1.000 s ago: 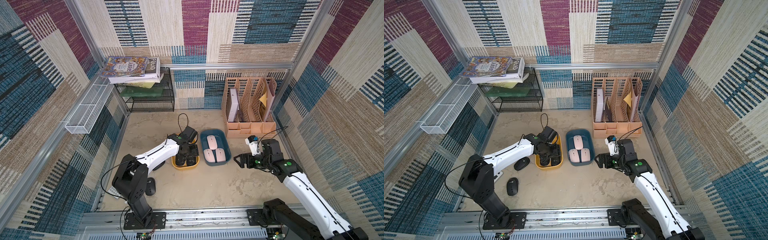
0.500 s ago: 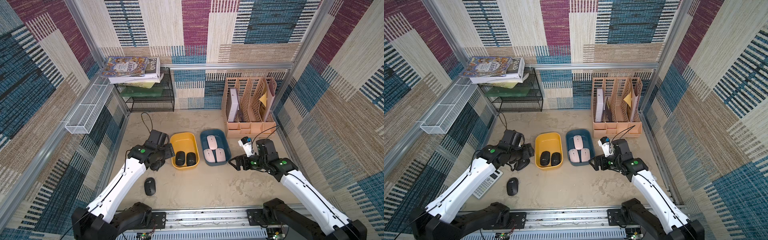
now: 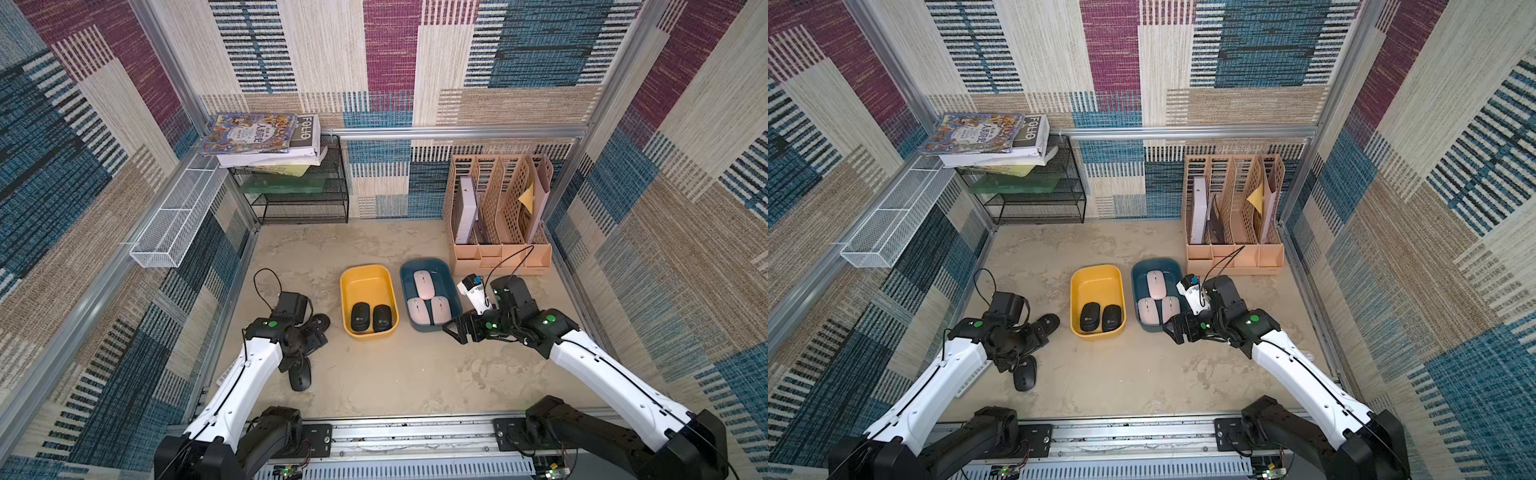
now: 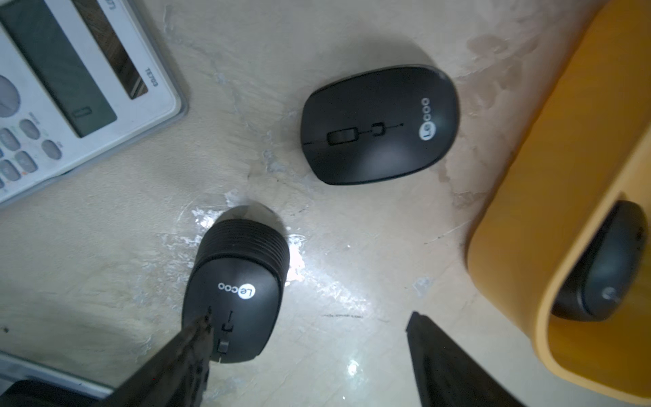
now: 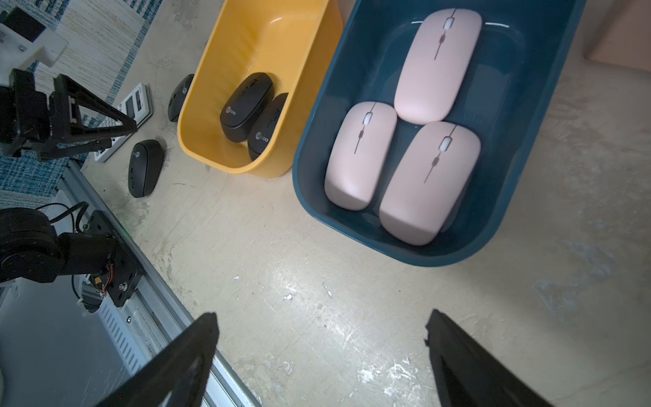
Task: Place the mice by color into the storage box
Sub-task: Pick up the mouse from the center of the board.
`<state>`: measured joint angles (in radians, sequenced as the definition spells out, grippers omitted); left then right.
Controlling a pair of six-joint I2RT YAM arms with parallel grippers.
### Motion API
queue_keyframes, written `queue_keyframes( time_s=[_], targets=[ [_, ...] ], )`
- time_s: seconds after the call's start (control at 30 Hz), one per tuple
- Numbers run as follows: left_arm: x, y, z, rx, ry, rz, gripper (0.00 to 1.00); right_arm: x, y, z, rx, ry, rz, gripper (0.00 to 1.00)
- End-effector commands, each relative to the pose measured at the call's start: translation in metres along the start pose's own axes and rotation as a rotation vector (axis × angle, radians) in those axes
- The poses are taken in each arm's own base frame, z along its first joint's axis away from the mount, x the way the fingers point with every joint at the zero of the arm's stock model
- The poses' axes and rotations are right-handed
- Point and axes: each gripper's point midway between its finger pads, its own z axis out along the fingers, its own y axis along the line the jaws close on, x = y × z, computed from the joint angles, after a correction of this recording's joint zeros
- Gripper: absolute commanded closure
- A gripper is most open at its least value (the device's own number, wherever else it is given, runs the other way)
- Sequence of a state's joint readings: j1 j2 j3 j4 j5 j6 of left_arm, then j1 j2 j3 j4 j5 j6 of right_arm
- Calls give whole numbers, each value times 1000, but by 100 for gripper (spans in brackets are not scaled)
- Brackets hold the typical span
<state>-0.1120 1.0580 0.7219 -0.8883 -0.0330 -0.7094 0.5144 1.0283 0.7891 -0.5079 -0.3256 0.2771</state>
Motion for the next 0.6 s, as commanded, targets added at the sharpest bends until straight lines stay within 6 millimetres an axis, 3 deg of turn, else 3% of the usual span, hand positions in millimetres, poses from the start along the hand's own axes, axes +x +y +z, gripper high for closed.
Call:
queue_keyframes(
  time_s=[0.0, 0.27, 0.57],
  targets=[
    [-5, 2, 3, -23, -16, 35, 8, -3, 1, 2, -1, -15, -1, 4],
    [-9, 32, 15, -195, -47, 11, 1, -2, 3, 2, -3, -16, -4, 4],
    [9, 32, 45, -185, 42, 24, 1, -2, 3, 3, -6, -11, -17, 4]
  ],
)
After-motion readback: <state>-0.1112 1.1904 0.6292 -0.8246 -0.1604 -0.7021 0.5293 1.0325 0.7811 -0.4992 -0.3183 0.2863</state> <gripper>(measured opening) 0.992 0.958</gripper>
